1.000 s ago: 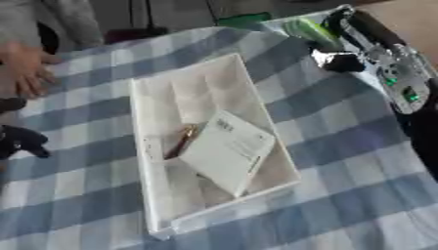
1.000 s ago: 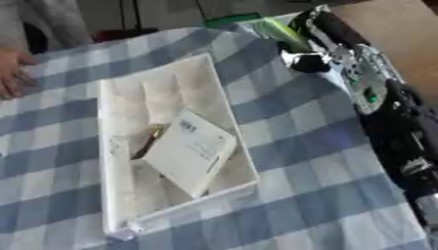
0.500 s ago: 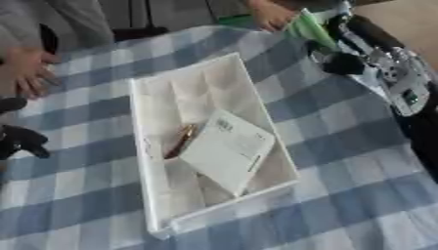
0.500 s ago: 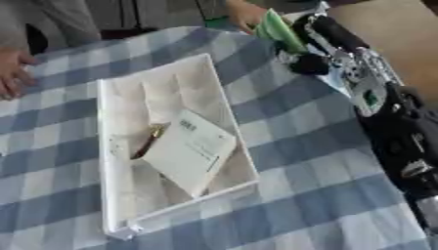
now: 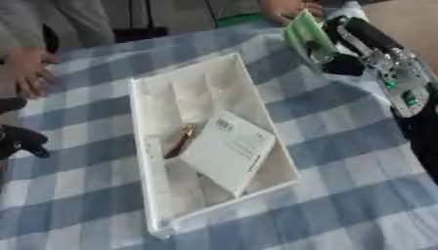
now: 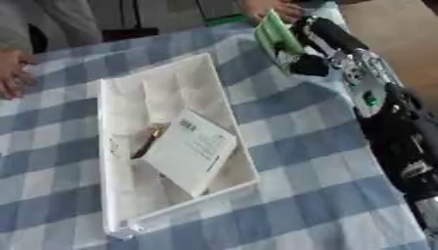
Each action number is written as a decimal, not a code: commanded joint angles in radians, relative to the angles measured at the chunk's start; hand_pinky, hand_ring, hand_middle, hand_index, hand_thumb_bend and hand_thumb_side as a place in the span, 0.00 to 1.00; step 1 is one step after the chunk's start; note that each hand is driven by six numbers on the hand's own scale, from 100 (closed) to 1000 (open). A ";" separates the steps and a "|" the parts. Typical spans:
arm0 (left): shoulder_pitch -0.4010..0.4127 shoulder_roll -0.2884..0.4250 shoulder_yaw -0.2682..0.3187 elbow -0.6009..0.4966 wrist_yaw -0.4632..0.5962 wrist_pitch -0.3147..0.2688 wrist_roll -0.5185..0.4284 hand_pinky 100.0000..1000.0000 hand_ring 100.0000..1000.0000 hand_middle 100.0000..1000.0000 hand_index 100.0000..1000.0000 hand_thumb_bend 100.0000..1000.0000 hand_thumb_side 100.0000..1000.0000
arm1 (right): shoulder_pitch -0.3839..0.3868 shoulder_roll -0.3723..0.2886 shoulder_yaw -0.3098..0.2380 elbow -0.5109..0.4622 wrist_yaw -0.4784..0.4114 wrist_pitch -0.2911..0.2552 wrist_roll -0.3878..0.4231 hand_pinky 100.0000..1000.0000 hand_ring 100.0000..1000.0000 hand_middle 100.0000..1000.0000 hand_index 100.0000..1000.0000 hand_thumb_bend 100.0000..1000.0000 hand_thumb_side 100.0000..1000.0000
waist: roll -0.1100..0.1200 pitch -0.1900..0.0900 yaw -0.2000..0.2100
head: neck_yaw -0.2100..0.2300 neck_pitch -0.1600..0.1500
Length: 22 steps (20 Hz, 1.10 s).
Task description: Pick up objects on the table and place them in the box.
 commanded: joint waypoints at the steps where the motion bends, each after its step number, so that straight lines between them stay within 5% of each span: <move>1: -0.005 0.016 0.006 -0.022 0.004 -0.002 -0.002 0.47 0.57 0.80 0.92 0.15 0.92 | -0.016 -0.014 -0.004 -0.018 -0.016 0.002 -0.012 0.50 0.44 0.43 0.48 0.00 0.70 | -0.005 -0.026 0.002 | -0.004 0.004; 5: -0.005 0.017 0.005 -0.022 0.005 -0.002 -0.003 0.47 0.57 0.80 0.92 0.15 0.92 | -0.016 -0.015 -0.003 -0.016 -0.020 0.003 -0.014 0.50 0.44 0.43 0.48 0.00 0.69 | -0.005 -0.027 0.001 | -0.005 0.003; 9: -0.005 0.017 0.006 -0.022 0.006 -0.002 -0.003 0.47 0.57 0.80 0.92 0.15 0.92 | -0.016 -0.015 -0.001 -0.016 -0.015 0.001 -0.005 0.51 0.44 0.43 0.48 0.00 0.53 | -0.005 -0.028 0.001 | -0.005 0.003; 10: -0.005 0.017 0.006 -0.022 0.006 -0.002 -0.003 0.47 0.57 0.80 0.92 0.15 0.92 | -0.016 -0.015 0.000 -0.017 -0.013 0.000 -0.002 0.51 0.44 0.43 0.48 0.00 0.34 | -0.006 -0.028 0.001 | -0.005 0.004; 12: -0.006 0.017 0.006 -0.022 0.007 -0.002 -0.003 0.47 0.57 0.80 0.92 0.15 0.92 | -0.016 -0.015 0.006 -0.030 -0.007 -0.006 0.009 0.50 0.43 0.42 0.47 0.00 0.10 | -0.006 -0.029 0.000 | -0.006 0.003; 22: -0.005 0.019 0.005 -0.022 0.011 0.005 -0.004 0.47 0.57 0.80 0.92 0.15 0.91 | -0.031 -0.004 0.058 -0.171 -0.080 -0.045 0.050 0.51 0.43 0.42 0.47 0.00 0.00 | -0.016 -0.040 -0.008 | -0.009 0.010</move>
